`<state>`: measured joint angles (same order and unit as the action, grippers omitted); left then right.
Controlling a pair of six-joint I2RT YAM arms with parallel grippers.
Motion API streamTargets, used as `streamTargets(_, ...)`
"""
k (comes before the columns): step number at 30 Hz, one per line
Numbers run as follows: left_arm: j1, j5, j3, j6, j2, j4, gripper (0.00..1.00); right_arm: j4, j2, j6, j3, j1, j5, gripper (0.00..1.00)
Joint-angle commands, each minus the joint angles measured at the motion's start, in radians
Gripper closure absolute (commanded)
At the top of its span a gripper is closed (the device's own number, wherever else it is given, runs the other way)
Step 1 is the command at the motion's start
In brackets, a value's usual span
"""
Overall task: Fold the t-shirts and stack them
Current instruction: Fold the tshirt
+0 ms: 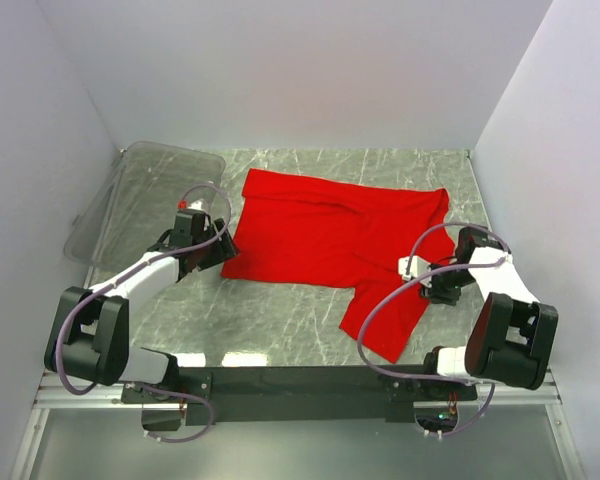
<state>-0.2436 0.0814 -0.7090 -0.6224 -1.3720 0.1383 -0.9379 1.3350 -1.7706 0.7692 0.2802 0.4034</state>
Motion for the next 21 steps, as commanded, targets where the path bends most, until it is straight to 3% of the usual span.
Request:
streamTargets(1,0.003,0.000,0.008,-0.016,-0.002,0.023,0.32,0.013,0.021,-0.013,0.056,0.022,0.000,0.52)
streamTargets(21,-0.002,0.000,0.005,-0.025,-0.029,0.090,0.35,0.057,0.153,0.005,0.054,0.007,-0.043,0.52)
